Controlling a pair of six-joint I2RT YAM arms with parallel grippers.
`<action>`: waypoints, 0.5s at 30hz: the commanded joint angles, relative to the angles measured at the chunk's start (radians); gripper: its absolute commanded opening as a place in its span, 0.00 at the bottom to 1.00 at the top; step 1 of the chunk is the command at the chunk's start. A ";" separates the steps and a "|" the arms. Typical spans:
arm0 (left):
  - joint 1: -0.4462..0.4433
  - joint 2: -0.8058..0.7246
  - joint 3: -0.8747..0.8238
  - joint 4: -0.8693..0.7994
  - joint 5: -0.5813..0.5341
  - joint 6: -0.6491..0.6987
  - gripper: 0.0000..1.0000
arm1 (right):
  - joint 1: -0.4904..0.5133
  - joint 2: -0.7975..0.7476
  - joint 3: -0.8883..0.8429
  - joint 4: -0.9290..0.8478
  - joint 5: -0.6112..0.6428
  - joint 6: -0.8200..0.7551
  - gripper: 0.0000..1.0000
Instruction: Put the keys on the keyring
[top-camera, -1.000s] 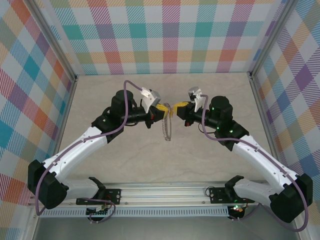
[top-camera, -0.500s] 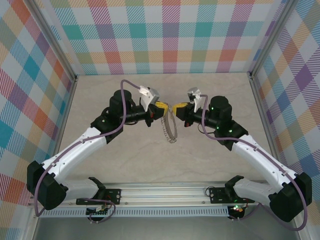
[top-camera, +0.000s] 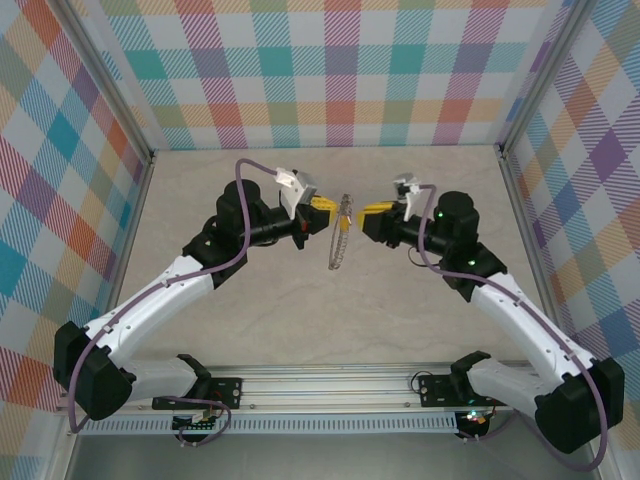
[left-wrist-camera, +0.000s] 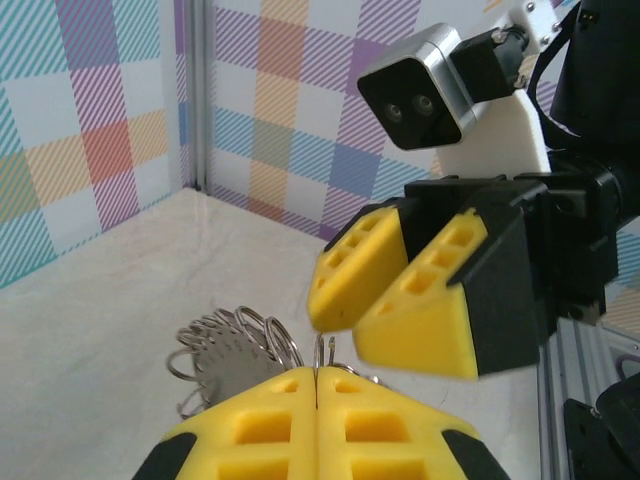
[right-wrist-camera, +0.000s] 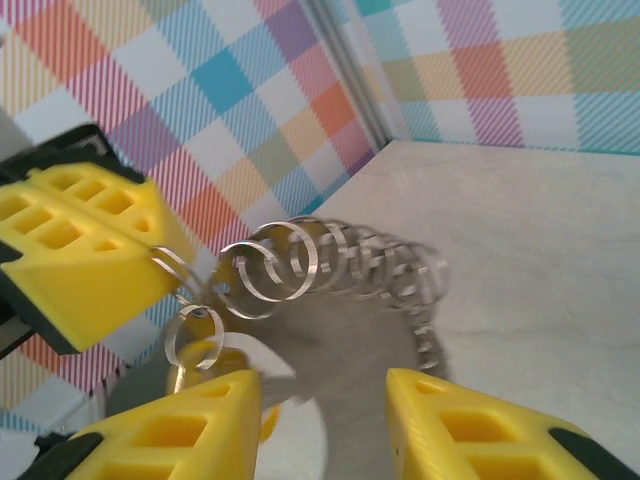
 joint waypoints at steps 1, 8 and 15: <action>-0.017 -0.021 -0.017 0.097 0.015 -0.020 0.00 | -0.043 -0.037 -0.001 0.056 -0.052 0.070 0.38; -0.017 0.001 -0.024 0.167 0.063 -0.078 0.00 | -0.054 0.001 0.017 0.192 -0.106 0.167 0.38; -0.013 0.021 -0.022 0.230 0.120 -0.144 0.00 | -0.054 0.060 0.032 0.338 -0.160 0.250 0.39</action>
